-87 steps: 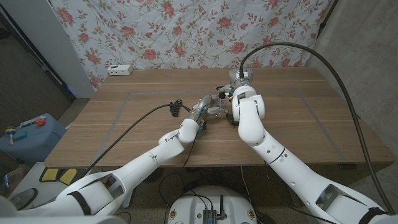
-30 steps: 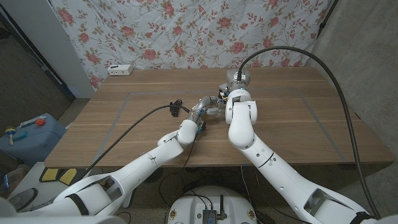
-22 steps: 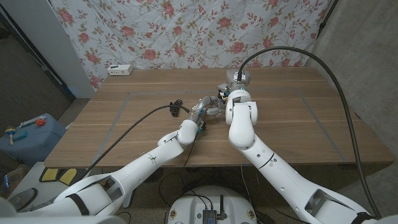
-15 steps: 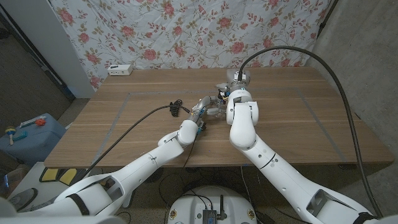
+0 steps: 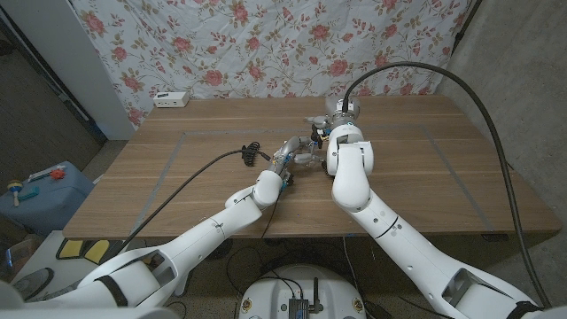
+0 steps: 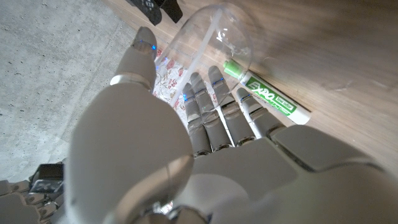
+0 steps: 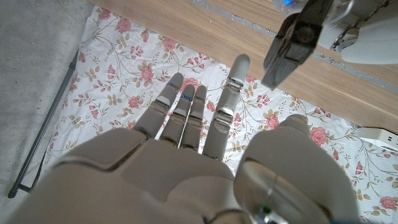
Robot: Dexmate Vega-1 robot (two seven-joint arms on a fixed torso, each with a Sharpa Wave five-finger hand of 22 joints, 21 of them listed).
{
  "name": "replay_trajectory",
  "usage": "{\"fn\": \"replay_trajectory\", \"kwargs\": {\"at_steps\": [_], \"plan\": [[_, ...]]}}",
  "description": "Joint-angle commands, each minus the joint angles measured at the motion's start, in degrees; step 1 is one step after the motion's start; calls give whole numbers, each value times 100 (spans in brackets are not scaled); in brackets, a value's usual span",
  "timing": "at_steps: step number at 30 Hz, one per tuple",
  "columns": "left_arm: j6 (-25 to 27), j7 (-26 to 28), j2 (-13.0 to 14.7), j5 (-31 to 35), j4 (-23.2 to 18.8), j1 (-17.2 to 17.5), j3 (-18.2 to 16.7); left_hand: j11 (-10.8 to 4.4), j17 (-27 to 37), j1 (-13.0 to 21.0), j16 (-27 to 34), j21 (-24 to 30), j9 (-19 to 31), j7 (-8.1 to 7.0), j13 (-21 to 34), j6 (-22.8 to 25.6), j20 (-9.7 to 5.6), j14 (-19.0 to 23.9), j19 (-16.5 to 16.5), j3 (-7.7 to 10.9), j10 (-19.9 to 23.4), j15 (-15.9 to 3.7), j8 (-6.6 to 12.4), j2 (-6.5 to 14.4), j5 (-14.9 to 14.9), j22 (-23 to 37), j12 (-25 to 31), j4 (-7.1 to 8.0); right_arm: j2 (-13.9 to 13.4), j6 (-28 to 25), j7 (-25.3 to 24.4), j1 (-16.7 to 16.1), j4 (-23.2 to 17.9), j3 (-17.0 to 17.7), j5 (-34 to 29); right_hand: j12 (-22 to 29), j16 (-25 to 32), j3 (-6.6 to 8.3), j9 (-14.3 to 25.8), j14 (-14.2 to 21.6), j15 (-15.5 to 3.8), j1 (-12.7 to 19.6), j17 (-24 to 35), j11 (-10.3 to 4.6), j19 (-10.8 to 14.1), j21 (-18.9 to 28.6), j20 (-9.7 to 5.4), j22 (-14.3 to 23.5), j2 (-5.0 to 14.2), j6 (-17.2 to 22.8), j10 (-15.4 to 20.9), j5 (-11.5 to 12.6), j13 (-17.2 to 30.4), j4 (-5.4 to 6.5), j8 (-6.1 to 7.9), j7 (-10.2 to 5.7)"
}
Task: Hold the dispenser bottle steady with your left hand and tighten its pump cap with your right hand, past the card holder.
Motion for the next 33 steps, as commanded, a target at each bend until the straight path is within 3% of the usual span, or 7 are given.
{"fn": "replay_trajectory", "kwargs": {"at_steps": [1,5,10,15,21,27,33], "plan": [[-34,5,2,10,45,-44,-8,3,7,-976,-20,24,12,3,2,1039,-220,-44,-12,821,61,-242,29,1092,21,21,-6,776,-352,385,99,-8,-392,248,419,-7,-64,-92,28,-124,32,-21,11,7,-119,-19,3,4,-18,-454,-123,83,36,-1,-229,-58],[-63,18,-3,13,63,-56,-12,1,13,-945,-12,23,12,42,-10,1052,-221,-47,-16,823,64,-238,32,1088,21,21,-11,760,-590,533,251,1,-616,448,838,-44,-129,-40,56,-323,69,156,2,-1,-297,-38,-7,-2,60,-983,-408,153,45,-89,-492,-158],[-68,27,12,19,38,-47,-22,-3,18,-913,-3,24,13,38,-23,1069,-226,-47,-16,819,80,-240,36,1077,19,22,-10,743,-953,742,334,36,-863,667,1317,-50,-190,87,85,-603,105,560,-14,-40,-503,-51,-1,-9,106,-1409,-701,178,58,-329,-700,-291],[-84,13,13,23,45,-55,-17,1,22,-892,-2,24,13,37,-28,1078,-233,-56,-15,816,93,-251,37,1070,17,22,-6,736,-1316,982,473,153,-1007,778,1732,-74,-235,235,106,-944,88,918,-16,-88,-759,-70,-26,-16,190,-1811,-1079,177,67,-549,-885,-536],[-113,-6,-3,31,76,-76,-1,5,21,-887,-1,25,14,45,-32,1077,-232,-57,-15,815,92,-245,33,1071,16,22,-5,748,-1687,1219,486,302,-1077,789,2065,-92,-247,405,134,-1413,77,1362,-21,-253,-1035,-67,-24,-21,217,-2384,-1641,210,76,-859,-1118,-948],[-85,14,0,40,38,-54,-8,4,19,-887,-1,25,15,42,-30,1067,-232,-59,-16,813,79,-238,26,1068,14,22,-7,758,-1988,1405,451,410,-1133,853,2486,-77,-247,528,157,-1851,128,1746,-28,-488,-1285,-67,86,-19,171,-2736,-2116,295,95,-1129,-1217,-982],[-39,39,12,51,-26,-16,-14,4,16,-898,-2,26,15,31,-32,1073,-233,-58,-13,810,88,-241,25,1065,13,22,-2,774,-2240,1521,295,444,-1185,925,2938,-64,-248,611,166,-2095,201,2066,-44,-533,-1430,-61,122,-18,106,-2926,-2381,405,104,-1305,-1252,-985]]}}
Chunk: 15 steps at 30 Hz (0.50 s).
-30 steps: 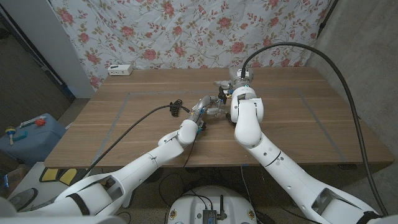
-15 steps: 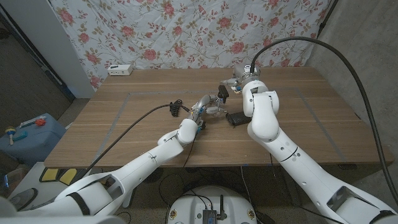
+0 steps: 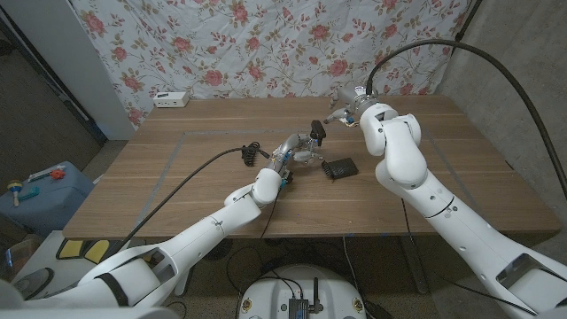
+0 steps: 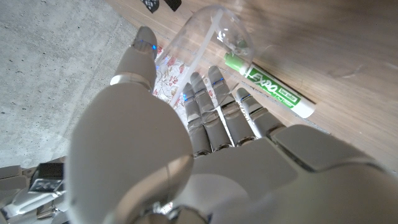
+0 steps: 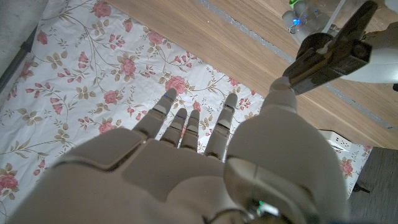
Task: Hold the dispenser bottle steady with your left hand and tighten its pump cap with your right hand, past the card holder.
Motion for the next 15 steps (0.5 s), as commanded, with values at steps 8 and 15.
{"fn": "replay_trajectory", "kwargs": {"at_steps": [8,15], "plan": [[77,38,9,37,-114,62,3,18,14,-889,-3,26,16,36,-2,1099,-229,-24,-14,788,53,-258,33,1055,12,22,24,793,-931,583,-490,128,-211,284,1624,28,-11,166,33,-361,94,722,-21,-205,-244,19,67,7,-92,-279,-455,251,30,-245,-40,-15],[127,47,30,58,-185,89,1,11,16,-873,1,25,16,54,-9,1078,-233,-25,-17,786,37,-250,21,1051,12,22,16,791,-1273,904,-838,158,-195,342,2265,17,-18,291,30,-625,169,1228,-46,-268,-398,14,104,2,-171,-388,-831,409,28,-267,-41,-17]]}}
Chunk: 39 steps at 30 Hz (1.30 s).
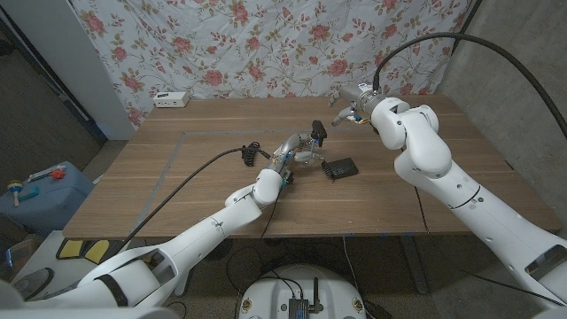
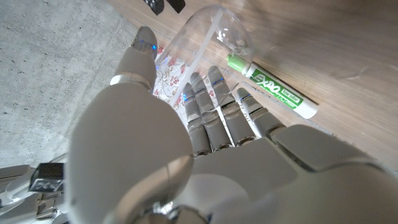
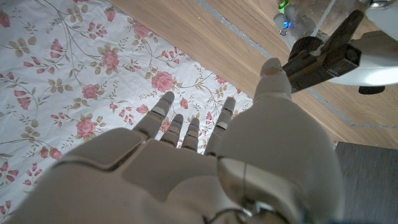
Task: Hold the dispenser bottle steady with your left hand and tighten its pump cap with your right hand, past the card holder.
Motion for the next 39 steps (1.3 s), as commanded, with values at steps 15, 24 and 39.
{"fn": "replay_trajectory", "kwargs": {"at_steps": [15,24,39], "plan": [[169,12,60,65,-196,54,2,-4,17,-855,-4,24,18,44,22,1070,-226,-46,-22,790,33,-247,8,1060,13,21,31,798,-951,1172,-1335,113,212,81,2077,22,-21,261,49,-574,148,1091,-32,-172,-368,1,-33,-4,-199,293,-788,368,1,13,153,0],[171,2,40,66,-156,17,10,10,16,-845,-6,23,19,58,23,1055,-220,-55,-28,800,8,-246,-3,1076,16,21,25,806,-1122,1490,-1430,210,290,-38,2333,29,-22,286,57,-707,228,1219,-26,-151,-422,8,-52,-4,-230,411,-942,419,-10,48,191,-1],[140,8,3,60,-81,-26,25,8,11,-845,-7,23,21,62,26,1054,-225,-52,-31,805,4,-242,-10,1076,18,21,29,815,-1163,1634,-1370,342,368,-217,2460,64,0,302,65,-774,232,1292,-18,-227,-453,18,-87,-4,-236,578,-987,460,-24,91,241,-1]]}}
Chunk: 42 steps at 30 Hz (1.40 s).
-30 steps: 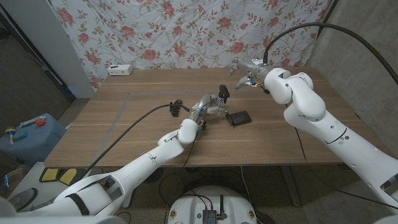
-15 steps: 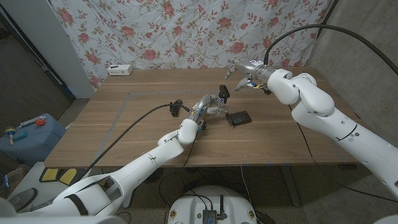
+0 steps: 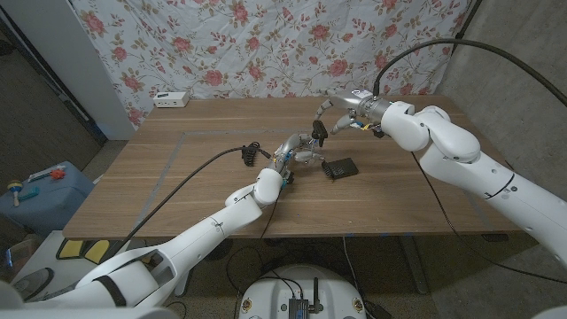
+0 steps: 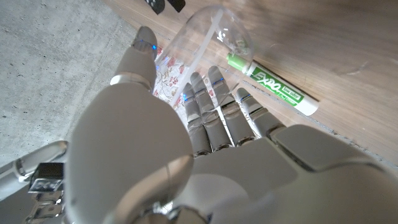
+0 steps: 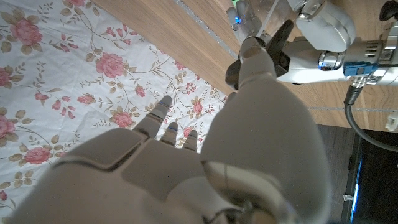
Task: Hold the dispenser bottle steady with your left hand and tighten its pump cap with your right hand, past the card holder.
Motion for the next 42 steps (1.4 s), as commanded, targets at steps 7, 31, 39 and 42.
{"fn": "replay_trajectory", "kwargs": {"at_steps": [7,31,39,42], "plan": [[-39,-19,-38,-3,88,-65,27,-12,11,-821,-3,24,9,49,14,1063,-226,-5,-30,806,43,-270,24,1066,19,21,30,797,-23,90,183,234,139,-276,0,50,16,20,5,-46,7,17,19,-18,-26,25,-14,6,13,123,-30,44,12,67,68,7],[-64,-49,-79,-2,129,-88,70,-33,7,-824,3,27,10,16,1,1111,-235,21,-21,796,63,-286,34,1039,12,21,34,807,147,-355,1021,776,285,-497,202,82,68,-60,-58,-48,43,-153,32,182,50,67,-8,9,11,17,-95,35,4,197,-47,8],[-70,-60,-87,-1,137,-93,82,-29,8,-840,4,28,10,12,-2,1114,-227,25,-18,791,66,-285,33,1037,8,21,35,822,176,-483,1108,842,270,-489,441,129,98,-116,-76,-2,59,-257,38,291,137,91,-67,10,-9,-66,4,21,6,251,-104,10],[-82,-64,-92,-2,148,-98,86,-33,9,-840,4,28,10,6,-1,1113,-230,24,-18,791,66,-291,31,1038,7,21,35,823,175,-526,1112,834,258,-442,639,145,112,-169,-73,22,65,-370,40,334,221,108,-169,9,-29,-47,49,10,8,306,-103,16]]}}
